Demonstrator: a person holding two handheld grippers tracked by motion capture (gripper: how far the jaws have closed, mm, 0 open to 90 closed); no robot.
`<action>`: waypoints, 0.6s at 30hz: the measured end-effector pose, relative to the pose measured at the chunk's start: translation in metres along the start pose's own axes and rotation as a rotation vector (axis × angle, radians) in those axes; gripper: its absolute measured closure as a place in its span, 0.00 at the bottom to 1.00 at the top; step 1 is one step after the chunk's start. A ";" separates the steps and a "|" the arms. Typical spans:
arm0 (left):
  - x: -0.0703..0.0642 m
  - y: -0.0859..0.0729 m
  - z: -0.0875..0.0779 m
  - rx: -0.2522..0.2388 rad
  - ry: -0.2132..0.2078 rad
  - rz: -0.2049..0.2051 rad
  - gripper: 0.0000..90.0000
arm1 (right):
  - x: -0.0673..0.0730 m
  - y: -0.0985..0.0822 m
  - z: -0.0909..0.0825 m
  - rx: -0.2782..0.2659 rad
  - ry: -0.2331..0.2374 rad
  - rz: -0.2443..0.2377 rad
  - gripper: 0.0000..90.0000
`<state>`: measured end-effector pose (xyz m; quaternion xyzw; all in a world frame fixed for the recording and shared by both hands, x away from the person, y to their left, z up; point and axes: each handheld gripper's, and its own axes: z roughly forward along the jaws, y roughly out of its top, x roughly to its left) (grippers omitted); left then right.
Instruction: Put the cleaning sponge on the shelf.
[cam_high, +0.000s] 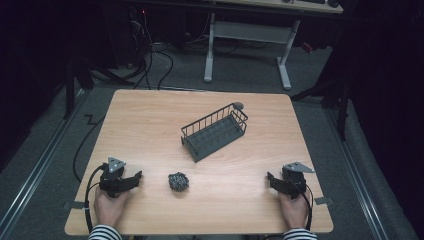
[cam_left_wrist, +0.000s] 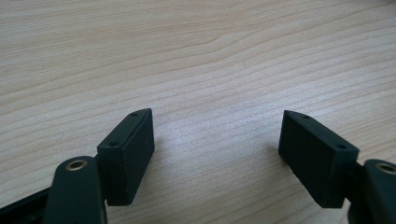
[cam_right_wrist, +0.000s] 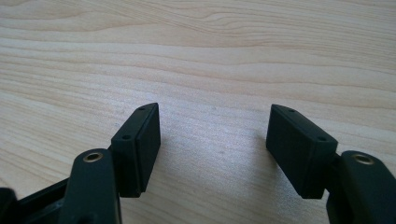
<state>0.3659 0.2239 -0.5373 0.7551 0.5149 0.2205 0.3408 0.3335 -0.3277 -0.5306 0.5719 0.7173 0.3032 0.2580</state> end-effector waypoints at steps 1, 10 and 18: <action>0.000 0.000 0.000 0.000 0.000 -0.001 0.30 | 0.000 0.000 0.000 0.000 0.000 0.000 0.39; 0.000 0.000 0.000 -0.003 0.011 -0.005 0.34 | 0.000 0.000 0.000 0.002 0.001 0.001 0.39; -0.001 0.001 -0.001 -0.009 0.008 -0.014 0.40 | 0.000 0.000 0.000 0.002 0.001 0.001 0.39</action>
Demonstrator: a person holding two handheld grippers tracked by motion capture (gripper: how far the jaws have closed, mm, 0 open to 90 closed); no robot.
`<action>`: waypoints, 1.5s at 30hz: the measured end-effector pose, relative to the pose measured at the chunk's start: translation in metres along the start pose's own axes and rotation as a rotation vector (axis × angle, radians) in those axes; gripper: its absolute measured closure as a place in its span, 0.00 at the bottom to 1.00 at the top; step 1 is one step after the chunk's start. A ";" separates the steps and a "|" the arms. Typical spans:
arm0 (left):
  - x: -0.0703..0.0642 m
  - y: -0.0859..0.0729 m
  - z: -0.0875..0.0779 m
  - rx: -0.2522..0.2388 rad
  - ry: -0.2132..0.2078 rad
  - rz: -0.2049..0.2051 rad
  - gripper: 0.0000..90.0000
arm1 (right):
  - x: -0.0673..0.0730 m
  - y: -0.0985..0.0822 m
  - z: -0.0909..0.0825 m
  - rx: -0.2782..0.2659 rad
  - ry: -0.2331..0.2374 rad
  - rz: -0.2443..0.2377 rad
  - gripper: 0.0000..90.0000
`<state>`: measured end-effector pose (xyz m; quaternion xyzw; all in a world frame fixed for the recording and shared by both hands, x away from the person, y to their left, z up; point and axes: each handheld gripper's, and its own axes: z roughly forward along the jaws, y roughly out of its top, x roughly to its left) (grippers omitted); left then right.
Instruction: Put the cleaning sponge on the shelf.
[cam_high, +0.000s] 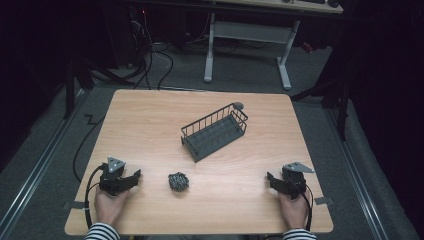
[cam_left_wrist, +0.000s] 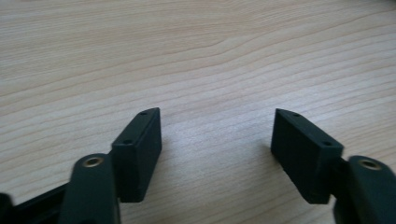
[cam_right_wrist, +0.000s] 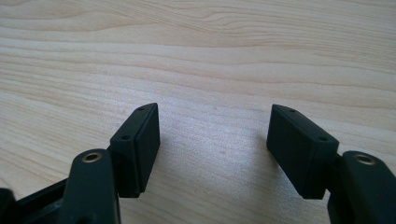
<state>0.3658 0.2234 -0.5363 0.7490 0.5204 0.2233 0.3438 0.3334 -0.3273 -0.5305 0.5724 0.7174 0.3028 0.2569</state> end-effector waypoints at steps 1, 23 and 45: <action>0.000 0.000 0.000 0.000 0.000 0.000 0.40 | 0.000 0.000 0.000 0.000 0.000 0.000 0.39; -0.012 0.054 -0.018 -0.039 -0.178 0.011 0.41 | 0.001 0.000 0.000 0.002 0.002 0.002 0.38; -0.031 0.094 -0.014 -0.039 -0.249 0.029 0.34 | 0.001 0.000 0.000 0.002 0.002 0.002 0.38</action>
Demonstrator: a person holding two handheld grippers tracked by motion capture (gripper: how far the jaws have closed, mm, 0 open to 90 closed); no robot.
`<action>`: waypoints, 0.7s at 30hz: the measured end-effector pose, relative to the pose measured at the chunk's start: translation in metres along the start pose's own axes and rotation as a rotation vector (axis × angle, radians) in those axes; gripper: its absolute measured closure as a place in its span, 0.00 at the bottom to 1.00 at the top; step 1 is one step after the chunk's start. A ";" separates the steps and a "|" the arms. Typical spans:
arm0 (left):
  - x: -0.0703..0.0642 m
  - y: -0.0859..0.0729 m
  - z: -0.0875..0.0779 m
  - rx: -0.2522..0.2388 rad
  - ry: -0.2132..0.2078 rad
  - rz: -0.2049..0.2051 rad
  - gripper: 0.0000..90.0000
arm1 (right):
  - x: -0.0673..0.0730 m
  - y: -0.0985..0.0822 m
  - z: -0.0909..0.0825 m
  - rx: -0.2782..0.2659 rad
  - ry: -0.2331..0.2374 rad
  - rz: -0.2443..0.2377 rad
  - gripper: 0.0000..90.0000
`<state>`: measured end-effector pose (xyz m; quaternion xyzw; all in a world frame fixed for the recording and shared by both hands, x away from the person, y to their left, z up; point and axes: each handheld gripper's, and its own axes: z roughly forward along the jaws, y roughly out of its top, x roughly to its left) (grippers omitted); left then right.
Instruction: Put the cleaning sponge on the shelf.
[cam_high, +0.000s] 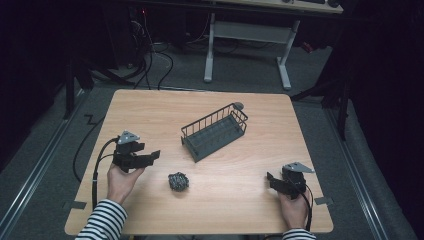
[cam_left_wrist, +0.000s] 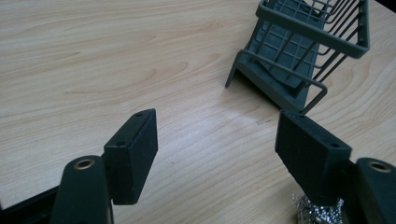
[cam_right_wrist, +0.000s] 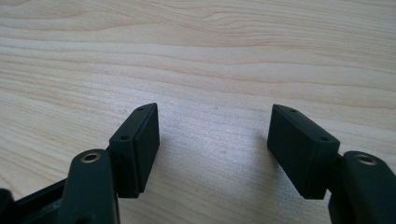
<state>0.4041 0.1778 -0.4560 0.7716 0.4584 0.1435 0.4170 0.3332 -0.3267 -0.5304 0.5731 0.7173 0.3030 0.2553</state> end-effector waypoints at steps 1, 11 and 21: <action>-0.001 0.005 0.002 -0.002 -0.002 0.003 0.34 | 0.000 0.000 0.000 0.000 0.000 0.000 0.38; -0.011 0.022 0.012 0.000 -0.046 -0.006 0.32 | 0.000 0.000 0.000 0.000 0.000 0.000 0.38; -0.039 0.050 0.036 0.029 -0.058 0.078 0.32 | 0.000 0.000 0.000 0.000 -0.001 0.001 0.38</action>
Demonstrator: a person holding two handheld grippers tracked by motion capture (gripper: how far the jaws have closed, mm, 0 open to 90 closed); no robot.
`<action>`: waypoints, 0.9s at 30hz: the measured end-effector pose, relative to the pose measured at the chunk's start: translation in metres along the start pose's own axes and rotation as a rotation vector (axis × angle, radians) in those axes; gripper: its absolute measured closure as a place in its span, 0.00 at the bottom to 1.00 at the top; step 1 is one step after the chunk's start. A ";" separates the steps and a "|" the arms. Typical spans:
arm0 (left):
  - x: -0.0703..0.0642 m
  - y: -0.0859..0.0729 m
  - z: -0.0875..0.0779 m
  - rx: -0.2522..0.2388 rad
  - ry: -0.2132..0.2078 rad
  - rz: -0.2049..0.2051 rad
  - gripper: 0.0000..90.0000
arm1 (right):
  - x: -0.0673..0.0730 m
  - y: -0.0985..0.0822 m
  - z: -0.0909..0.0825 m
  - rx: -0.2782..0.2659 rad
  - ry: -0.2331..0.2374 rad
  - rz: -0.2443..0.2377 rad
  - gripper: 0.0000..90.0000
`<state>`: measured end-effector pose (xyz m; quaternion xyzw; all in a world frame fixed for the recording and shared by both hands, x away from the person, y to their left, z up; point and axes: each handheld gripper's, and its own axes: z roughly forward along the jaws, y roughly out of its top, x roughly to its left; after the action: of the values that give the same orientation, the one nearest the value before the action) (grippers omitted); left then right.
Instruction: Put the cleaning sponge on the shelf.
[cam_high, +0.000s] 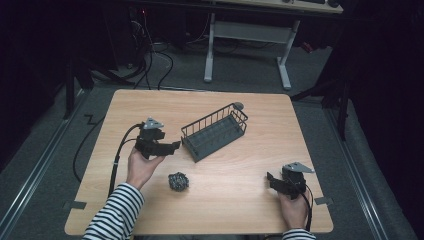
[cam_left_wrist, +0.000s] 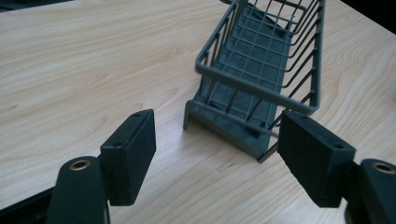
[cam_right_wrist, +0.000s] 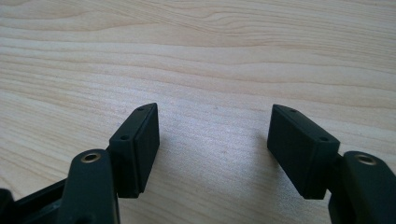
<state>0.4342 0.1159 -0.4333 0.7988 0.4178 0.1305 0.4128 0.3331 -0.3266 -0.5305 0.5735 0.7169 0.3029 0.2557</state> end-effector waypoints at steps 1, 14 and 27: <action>0.000 0.000 0.000 0.000 0.000 0.000 0.32 | 0.000 0.000 0.000 0.000 0.000 0.000 0.38; -0.007 0.039 0.024 0.021 0.033 0.034 0.33 | 0.000 0.000 0.000 0.001 0.003 -0.002 0.38; 0.002 0.051 0.054 0.085 0.094 0.021 0.38 | 0.000 0.000 0.000 0.001 0.004 -0.004 0.38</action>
<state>0.4936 0.0717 -0.4281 0.8128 0.4336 0.1545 0.3571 0.3330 -0.3264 -0.5304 0.5716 0.7187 0.3033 0.2545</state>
